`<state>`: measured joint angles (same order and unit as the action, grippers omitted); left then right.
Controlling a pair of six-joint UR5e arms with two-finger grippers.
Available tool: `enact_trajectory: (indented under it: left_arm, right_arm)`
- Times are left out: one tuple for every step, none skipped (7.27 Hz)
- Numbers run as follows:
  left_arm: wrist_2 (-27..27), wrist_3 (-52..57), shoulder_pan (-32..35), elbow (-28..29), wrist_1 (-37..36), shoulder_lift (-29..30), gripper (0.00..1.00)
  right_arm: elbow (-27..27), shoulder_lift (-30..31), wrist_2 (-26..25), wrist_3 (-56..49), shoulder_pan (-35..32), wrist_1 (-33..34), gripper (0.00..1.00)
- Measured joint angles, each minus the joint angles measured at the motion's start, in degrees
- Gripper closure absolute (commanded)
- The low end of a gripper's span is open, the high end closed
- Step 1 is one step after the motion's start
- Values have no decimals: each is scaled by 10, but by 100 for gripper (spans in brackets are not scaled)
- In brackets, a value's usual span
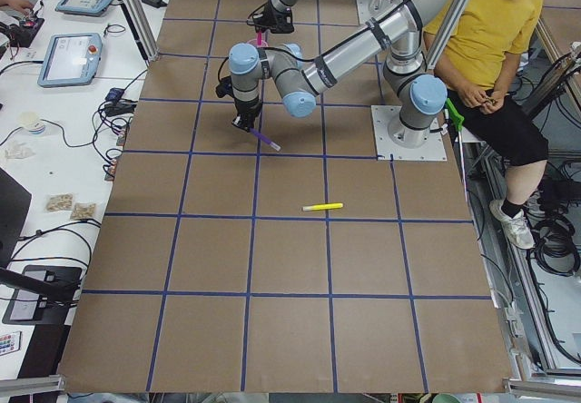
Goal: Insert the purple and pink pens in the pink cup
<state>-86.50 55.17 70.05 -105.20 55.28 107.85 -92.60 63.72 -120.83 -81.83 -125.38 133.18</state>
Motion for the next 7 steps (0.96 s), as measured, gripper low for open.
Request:
enact_trajectory:
  left_arm:
    - [9, -2, 0, 1, 0, -1, 96]
    - [18, -3, 1, 4, 0, -2, 96]
    - [36, -4, 4, 6, 0, -6, 96]
    - [70, -7, 17, 10, 1, -13, 96]
    - [115, -23, 40, 19, 1, -21, 96]
    - [159, -57, 70, 31, -1, -29, 96]
    - [201, -96, 102, 39, -9, -35, 96]
  right_arm:
    - [3, -3, 1, 0, 1, 3, 0]
    - [8, 0, 3, -2, 5, 4, 0]
    - [13, 9, 10, -2, 14, 4, 0]
    - [16, 27, 28, -1, 32, 1, 0]
    - [15, 53, 60, 1, 64, -7, 0]
    - [13, 87, 111, 5, 109, -29, 0]
    - [12, 120, 168, 10, 160, -64, 0]
